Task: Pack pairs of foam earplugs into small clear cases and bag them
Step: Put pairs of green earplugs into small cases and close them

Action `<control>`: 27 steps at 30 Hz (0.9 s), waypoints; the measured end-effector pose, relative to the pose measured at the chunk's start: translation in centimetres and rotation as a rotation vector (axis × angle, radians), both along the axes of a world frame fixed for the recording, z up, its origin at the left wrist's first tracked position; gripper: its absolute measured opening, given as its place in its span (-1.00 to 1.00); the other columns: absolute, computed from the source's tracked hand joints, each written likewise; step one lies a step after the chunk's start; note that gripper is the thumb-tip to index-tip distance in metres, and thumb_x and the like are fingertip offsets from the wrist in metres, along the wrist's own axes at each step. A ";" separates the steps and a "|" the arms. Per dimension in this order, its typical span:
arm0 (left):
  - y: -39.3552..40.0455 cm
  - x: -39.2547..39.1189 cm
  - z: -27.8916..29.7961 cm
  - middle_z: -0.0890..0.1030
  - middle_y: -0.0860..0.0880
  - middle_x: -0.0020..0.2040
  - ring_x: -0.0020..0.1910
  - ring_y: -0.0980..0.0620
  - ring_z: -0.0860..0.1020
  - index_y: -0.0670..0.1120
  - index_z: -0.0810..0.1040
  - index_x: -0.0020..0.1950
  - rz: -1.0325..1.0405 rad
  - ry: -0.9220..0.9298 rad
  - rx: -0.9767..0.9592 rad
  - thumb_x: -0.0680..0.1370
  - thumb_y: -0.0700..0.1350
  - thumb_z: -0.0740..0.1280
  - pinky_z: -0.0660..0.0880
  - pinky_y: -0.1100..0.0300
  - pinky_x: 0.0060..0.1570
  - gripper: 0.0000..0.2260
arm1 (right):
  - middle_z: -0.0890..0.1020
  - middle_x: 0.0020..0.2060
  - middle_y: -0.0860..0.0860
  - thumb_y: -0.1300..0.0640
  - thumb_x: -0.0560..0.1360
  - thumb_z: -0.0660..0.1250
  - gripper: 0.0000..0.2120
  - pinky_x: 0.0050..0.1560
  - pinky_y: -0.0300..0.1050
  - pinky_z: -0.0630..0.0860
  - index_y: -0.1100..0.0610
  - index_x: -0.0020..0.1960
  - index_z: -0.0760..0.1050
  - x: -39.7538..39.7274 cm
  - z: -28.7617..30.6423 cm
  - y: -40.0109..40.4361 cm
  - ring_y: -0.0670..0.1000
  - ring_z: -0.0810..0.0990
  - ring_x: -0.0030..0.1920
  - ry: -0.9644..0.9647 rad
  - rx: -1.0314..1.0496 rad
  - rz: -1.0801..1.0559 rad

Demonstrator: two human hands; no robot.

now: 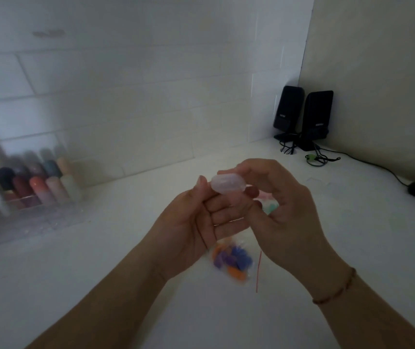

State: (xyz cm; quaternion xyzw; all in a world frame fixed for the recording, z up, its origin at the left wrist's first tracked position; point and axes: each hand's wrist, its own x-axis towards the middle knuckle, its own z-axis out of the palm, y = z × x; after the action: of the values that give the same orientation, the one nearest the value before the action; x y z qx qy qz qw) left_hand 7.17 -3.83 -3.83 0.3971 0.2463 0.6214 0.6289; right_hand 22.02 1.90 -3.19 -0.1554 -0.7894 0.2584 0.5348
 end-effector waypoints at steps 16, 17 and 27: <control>0.6 -0.9 -0.6 0.65 -0.23 -0.01 -0.04 -0.15 0.66 -0.19 0.60 0.03 0.198 0.048 0.053 0.22 -0.04 0.64 0.61 0.10 -0.07 -0.52 | 0.70 -0.20 -0.07 0.06 0.49 0.35 -0.86 -0.28 -0.02 0.57 0.09 -0.06 0.66 0.3 -0.2 0.3 -0.06 0.64 -0.26 -0.145 0.316 -0.322; 0.6 -0.9 -0.6 0.66 -0.23 -0.01 -0.04 -0.14 0.66 -0.19 0.61 0.02 0.210 0.055 0.052 0.20 -0.04 0.64 0.61 0.10 -0.07 -0.52 | 0.70 -0.22 -0.07 0.05 0.49 0.34 -0.84 -0.29 0.00 0.57 0.09 -0.08 0.65 0.2 -0.1 0.4 -0.06 0.64 -0.28 -0.157 0.321 -0.329; 0.9 -1.0 -1.0 0.66 -0.22 -0.01 -0.07 -0.11 0.66 -0.18 0.61 0.03 0.177 0.080 0.016 0.18 -0.03 0.65 0.62 0.11 -0.09 -0.49 | 0.66 -0.30 -0.12 -0.02 0.48 0.31 -0.82 -0.32 -0.02 0.54 0.04 -0.15 0.62 -0.3 -0.2 0.4 -0.11 0.58 -0.33 -0.185 0.235 -0.372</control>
State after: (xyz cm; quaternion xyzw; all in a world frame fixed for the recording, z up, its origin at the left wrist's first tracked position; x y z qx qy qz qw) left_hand 6.12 -2.97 -4.79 0.4036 0.3003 0.6600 0.5580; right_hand 21.68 2.30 -3.41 -0.2577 -0.8175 0.0463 0.5129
